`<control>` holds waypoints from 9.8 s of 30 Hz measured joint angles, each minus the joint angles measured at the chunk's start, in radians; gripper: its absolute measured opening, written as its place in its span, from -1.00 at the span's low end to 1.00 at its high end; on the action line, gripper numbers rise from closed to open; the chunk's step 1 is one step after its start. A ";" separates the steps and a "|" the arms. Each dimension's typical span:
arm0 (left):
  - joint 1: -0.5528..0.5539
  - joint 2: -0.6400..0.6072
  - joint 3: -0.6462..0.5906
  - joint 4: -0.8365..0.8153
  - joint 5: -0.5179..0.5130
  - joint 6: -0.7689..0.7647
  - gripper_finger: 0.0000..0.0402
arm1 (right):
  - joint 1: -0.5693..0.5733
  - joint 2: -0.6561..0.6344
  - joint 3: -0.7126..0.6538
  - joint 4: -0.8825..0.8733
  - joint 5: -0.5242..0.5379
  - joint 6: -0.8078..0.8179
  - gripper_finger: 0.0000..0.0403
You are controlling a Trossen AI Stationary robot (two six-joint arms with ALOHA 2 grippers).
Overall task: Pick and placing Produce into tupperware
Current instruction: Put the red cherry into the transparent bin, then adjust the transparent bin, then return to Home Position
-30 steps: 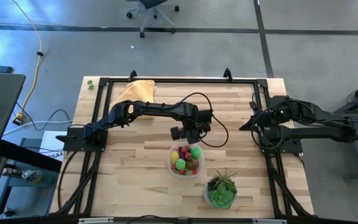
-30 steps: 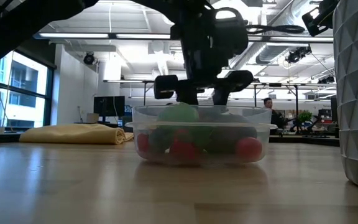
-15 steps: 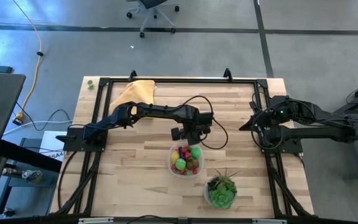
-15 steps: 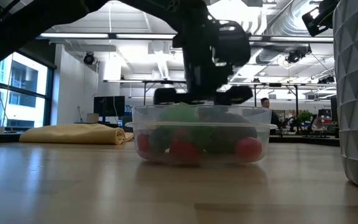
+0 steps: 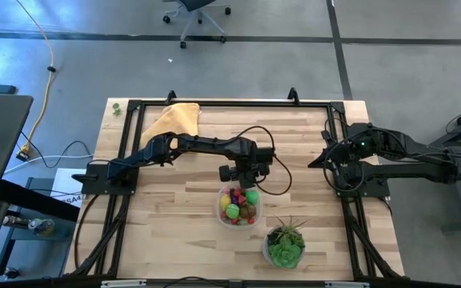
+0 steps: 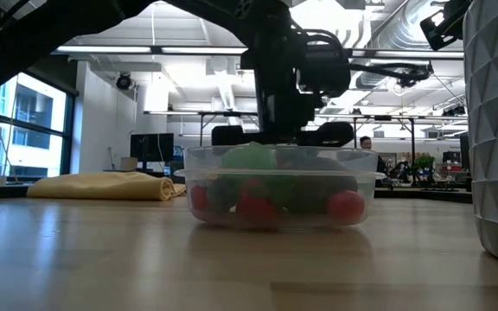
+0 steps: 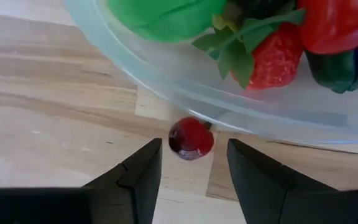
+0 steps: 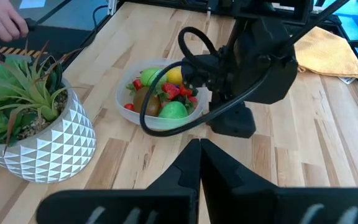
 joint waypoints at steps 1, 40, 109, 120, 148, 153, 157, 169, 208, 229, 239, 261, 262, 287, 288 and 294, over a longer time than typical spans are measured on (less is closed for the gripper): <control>0.000 0.000 0.000 0.003 0.000 0.009 -0.15 | 0.000 0.000 0.000 0.000 0.000 0.000 -1.00; -0.002 0.027 0.002 -0.008 -0.008 -0.014 -0.27 | 0.000 0.000 0.000 0.000 0.000 0.000 -1.00; 0.138 -0.023 0.000 -0.074 0.206 -0.626 -0.57 | 0.000 0.000 0.000 0.000 0.000 0.000 -1.00; 0.138 -0.136 0.002 -0.093 0.201 -0.684 -0.57 | 0.000 0.000 0.000 0.000 0.000 0.000 -1.00; -0.074 -0.202 -0.035 -0.134 0.083 -0.825 -0.57 | 0.000 0.000 0.000 0.000 0.000 0.000 -1.00; -0.087 -0.180 -0.054 -0.133 0.083 -0.825 -0.57 | 0.000 0.000 0.000 0.000 0.000 0.000 -1.00; -0.092 -0.187 -0.096 -0.117 0.082 -0.841 -0.57 | 0.000 0.000 0.000 0.000 0.000 0.000 -1.00; -0.094 -0.184 -0.146 -0.126 0.079 -0.852 -0.57 | 0.000 0.000 0.000 0.000 0.000 0.000 -1.00; -0.127 -0.184 -0.229 -0.301 0.039 -0.983 -0.22 | 0.000 0.000 0.000 0.000 0.000 0.000 -1.00; -0.127 -0.189 -0.229 -0.417 -0.057 -0.995 -0.22 | 0.000 0.000 0.000 0.000 0.000 0.000 -1.00; -0.124 -0.349 -0.205 -0.280 -0.128 -1.054 -0.26 | 0.000 0.000 0.000 0.000 0.000 0.000 -1.00; -0.059 -0.976 -0.323 0.134 -0.257 -1.092 -0.98 | 0.000 0.000 0.000 0.000 0.000 0.000 -1.00; -0.059 -1.011 -0.376 0.170 -0.256 -1.107 -0.98 | 0.000 0.000 0.000 0.000 0.000 0.000 -1.00; -0.059 -1.971 -1.322 0.766 -0.305 -1.326 -0.98 | 0.000 0.000 0.000 -0.001 0.000 0.000 -1.00; -0.058 -1.997 -1.323 0.758 -0.308 -1.322 -0.98 | 0.000 0.000 0.000 -0.001 0.000 0.000 -1.00; -0.059 -2.125 -1.323 0.716 -0.328 -1.269 -0.98 | 0.000 0.000 0.000 -0.001 0.000 0.000 -1.00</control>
